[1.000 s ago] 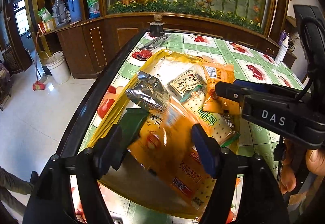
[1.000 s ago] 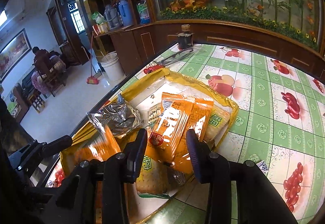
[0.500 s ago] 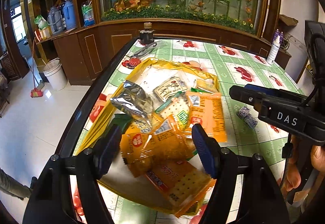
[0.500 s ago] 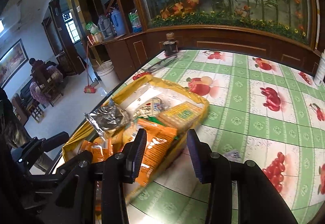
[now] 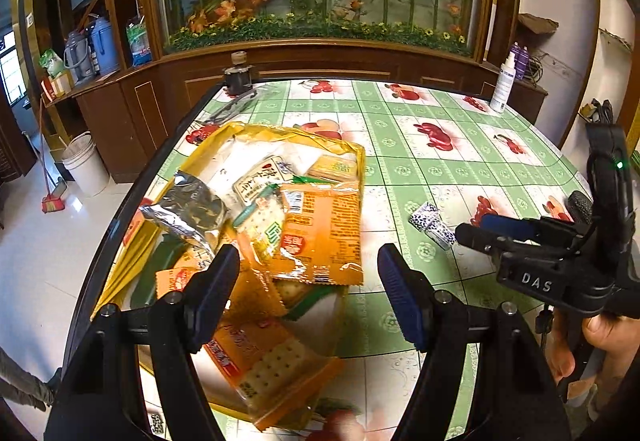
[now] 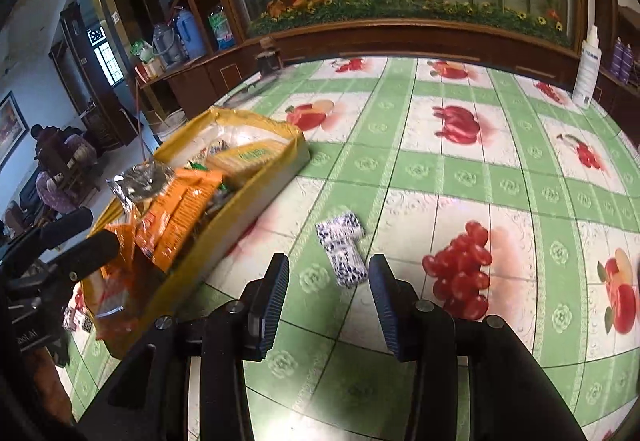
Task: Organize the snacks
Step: 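Move both open tools toward the blue-and-white wrapped candies on the table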
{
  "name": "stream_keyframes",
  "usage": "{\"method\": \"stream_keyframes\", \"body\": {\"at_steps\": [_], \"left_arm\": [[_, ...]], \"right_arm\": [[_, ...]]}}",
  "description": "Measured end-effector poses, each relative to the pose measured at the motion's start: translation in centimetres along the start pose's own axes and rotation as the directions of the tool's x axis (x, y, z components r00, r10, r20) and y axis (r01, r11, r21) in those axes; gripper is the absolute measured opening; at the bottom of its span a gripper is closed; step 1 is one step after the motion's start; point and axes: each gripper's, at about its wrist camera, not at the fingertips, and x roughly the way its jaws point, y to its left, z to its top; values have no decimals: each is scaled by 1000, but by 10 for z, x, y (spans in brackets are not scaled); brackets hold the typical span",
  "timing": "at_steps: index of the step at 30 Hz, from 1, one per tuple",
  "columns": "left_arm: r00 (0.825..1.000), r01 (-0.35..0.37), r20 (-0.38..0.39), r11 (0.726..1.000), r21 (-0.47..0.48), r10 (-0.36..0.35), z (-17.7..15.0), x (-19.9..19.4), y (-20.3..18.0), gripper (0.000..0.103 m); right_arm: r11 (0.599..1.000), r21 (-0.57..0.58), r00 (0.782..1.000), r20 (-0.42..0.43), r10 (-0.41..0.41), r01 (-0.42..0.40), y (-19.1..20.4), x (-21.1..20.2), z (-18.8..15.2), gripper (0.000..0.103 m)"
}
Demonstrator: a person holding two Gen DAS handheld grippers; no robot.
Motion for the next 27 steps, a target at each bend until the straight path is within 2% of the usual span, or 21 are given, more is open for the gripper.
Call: {"method": "stream_keyframes", "body": {"at_steps": [10, 13, 17, 19, 22, 27], "left_arm": [[1000, 9, -6, 1000, 18, -9, 0, 2, -10, 71], [1000, 18, -12, 1000, 26, -17, 0, 4, -12, 71], [1000, 23, -14, 999, 37, -22, 1, 5, -15, 71], [1000, 22, -16, 999, 45, -21, 2, 6, -16, 71], [1000, 26, -17, 998, 57, -25, 4, 8, -19, 71], [1000, 26, -19, 997, 78, -24, 7, 9, -23, 71]], "right_arm": [[999, -27, 999, -42, 18, -20, -3, 17, -8, 42], [998, -55, 999, -50, 1, -4, 3, 23, -6, 41], [997, -75, 997, -68, -20, 15, 5, 32, -3, 26], [997, -79, 996, -83, -26, 19, 5, 36, -2, 24], [997, -75, 994, -103, -24, 17, 2, 42, -3, 24], [997, -73, 996, -90, -16, 10, 4, 45, 0, 27]]}}
